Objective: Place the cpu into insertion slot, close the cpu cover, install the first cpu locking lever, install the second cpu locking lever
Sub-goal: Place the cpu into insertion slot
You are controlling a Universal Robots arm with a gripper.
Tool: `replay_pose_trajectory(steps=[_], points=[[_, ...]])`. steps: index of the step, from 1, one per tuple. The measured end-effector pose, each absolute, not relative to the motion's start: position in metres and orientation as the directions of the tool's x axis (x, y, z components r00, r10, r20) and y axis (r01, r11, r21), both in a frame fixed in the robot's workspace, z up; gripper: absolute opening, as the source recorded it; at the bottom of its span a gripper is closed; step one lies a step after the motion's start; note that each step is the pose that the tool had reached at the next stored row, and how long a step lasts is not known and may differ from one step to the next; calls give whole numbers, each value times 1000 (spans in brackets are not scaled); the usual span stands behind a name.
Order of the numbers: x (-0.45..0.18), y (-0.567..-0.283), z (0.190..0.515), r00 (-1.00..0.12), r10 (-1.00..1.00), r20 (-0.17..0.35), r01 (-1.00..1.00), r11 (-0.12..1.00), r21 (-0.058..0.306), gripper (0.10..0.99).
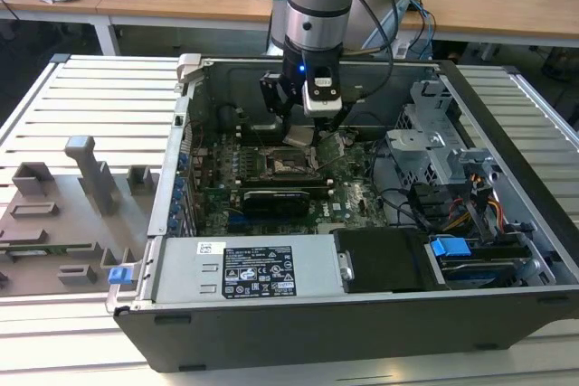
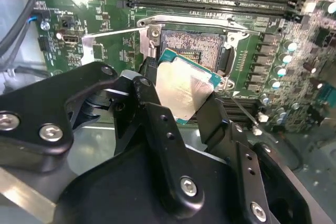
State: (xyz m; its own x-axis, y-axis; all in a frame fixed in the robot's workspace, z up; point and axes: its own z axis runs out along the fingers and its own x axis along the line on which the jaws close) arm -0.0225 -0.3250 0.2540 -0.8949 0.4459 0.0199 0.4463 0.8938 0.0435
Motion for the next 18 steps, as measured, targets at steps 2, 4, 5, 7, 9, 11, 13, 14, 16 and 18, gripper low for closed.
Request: replay_pose_trajectory(steps=[2,4,5,7,9,11,13,14,16,18], points=[[-22,-325,254,-885,465,20,466,884,43,541],[-22,-325,254,-870,492,20,492,869,43,541],[-22,-325,254,-861,509,20,509,859,43,541],[-22,-325,253,-842,539,20,540,841,43,541],[-22,-325,253,-828,560,20,561,827,43,541],[-22,-325,253,-809,587,20,588,808,43,541],[-22,-325,253,-797,604,20,604,796,43,541],[-22,-325,253,-783,621,20,621,782,44,541],[-22,-325,253,-754,656,20,656,753,43,541],[-22,-325,253,-731,682,20,682,730,43,541]])
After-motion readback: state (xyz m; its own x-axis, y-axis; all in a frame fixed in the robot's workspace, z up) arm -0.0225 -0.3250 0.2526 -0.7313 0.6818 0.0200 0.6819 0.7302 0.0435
